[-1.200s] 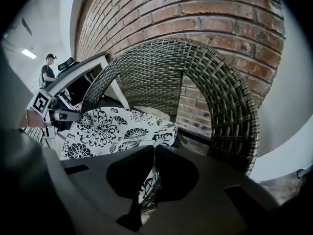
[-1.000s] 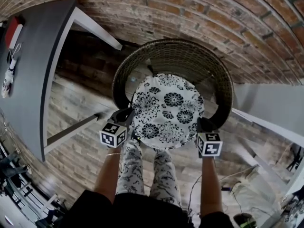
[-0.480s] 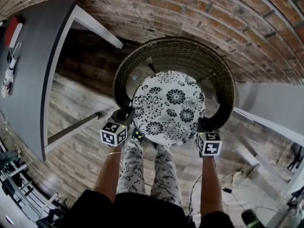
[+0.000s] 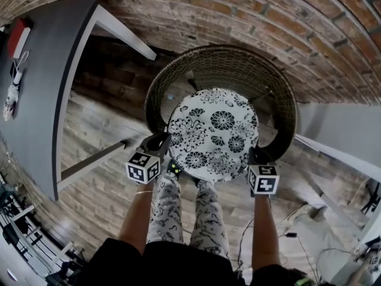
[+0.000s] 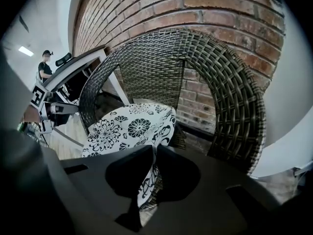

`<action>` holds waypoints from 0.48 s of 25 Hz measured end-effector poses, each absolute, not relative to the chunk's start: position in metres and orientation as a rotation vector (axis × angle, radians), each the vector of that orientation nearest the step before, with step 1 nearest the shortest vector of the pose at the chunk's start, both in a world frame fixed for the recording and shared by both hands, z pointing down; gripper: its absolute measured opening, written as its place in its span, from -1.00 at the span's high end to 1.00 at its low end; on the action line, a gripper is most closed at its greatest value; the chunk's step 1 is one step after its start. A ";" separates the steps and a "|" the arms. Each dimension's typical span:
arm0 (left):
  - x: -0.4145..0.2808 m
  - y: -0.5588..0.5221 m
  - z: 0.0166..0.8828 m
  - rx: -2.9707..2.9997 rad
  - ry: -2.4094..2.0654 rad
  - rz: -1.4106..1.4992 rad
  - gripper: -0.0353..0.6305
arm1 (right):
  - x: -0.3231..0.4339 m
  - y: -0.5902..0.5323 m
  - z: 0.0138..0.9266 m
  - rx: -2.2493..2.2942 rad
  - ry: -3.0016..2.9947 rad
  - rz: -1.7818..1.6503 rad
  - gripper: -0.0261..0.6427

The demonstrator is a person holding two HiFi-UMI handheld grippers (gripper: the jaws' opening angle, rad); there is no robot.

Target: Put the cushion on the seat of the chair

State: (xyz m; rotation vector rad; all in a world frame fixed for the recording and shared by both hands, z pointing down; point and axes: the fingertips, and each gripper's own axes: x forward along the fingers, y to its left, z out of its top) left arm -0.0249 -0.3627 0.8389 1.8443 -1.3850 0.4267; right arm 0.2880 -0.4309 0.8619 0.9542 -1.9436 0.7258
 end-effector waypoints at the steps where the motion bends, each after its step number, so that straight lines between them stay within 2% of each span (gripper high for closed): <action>1: -0.025 -0.362 0.838 1.844 -1.385 0.423 0.80 | 0.289 -0.430 0.863 0.953 -1.939 0.727 0.83; 12: -0.031 -0.358 0.828 1.866 -1.386 0.406 0.80 | 0.298 -0.430 0.860 1.036 -1.895 0.741 0.66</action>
